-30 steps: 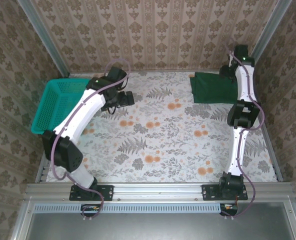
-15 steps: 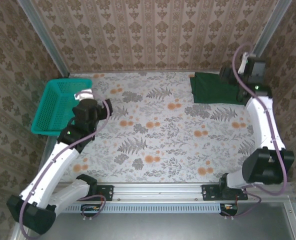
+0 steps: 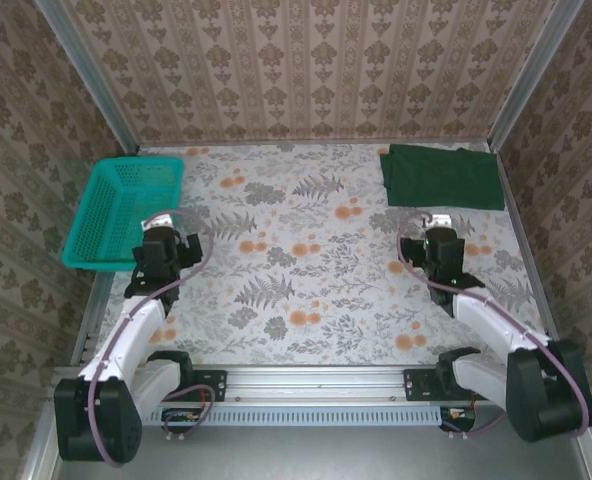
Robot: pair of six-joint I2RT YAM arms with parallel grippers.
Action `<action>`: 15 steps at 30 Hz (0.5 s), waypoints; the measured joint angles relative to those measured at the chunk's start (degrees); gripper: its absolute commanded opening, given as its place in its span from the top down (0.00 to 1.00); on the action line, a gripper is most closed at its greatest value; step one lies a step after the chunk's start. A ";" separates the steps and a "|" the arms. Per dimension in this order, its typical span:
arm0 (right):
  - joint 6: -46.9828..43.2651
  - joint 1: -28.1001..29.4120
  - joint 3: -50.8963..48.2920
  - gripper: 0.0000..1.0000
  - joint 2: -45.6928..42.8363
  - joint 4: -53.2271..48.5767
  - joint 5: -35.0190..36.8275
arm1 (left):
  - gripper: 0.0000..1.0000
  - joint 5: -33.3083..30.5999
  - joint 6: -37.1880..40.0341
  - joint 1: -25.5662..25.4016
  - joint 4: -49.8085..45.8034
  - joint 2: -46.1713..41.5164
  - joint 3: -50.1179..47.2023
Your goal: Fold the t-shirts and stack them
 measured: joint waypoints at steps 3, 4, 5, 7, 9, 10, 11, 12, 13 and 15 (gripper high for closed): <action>-1.09 0.00 -2.36 0.00 -1.05 3.93 1.18 | 0.00 4.74 3.15 0.61 4.37 2.91 -0.11; -1.29 0.00 -2.51 0.00 -0.85 4.98 1.46 | 0.00 6.14 3.85 1.16 5.77 3.93 -0.11; -1.36 0.00 -2.56 0.01 -0.63 5.66 1.68 | 0.00 7.43 4.46 1.88 7.17 4.96 -0.17; -1.42 0.00 -2.54 0.01 0.55 7.21 2.25 | 0.00 9.68 5.29 3.89 9.73 6.97 -0.37; -1.31 -0.04 -2.51 0.01 2.08 7.63 2.64 | 0.00 11.98 5.66 6.73 11.91 8.96 -0.42; -1.27 -0.04 -2.38 0.01 3.06 7.63 2.84 | 0.00 13.22 5.68 8.39 13.07 9.97 -0.42; -1.25 -0.09 -2.14 0.00 4.20 7.61 3.06 | 0.00 14.29 5.68 9.94 14.34 10.99 -0.42; -1.22 -0.26 -1.68 0.00 5.49 7.56 3.10 | 0.00 14.91 5.68 11.21 15.41 12.00 -0.42; -1.20 -0.48 -1.03 0.00 6.88 7.63 3.17 | 0.00 15.43 5.66 12.15 16.59 13.16 -0.42; -1.25 -0.90 0.35 0.00 9.18 8.07 3.17 | 0.00 16.59 5.66 12.52 18.40 14.88 -0.42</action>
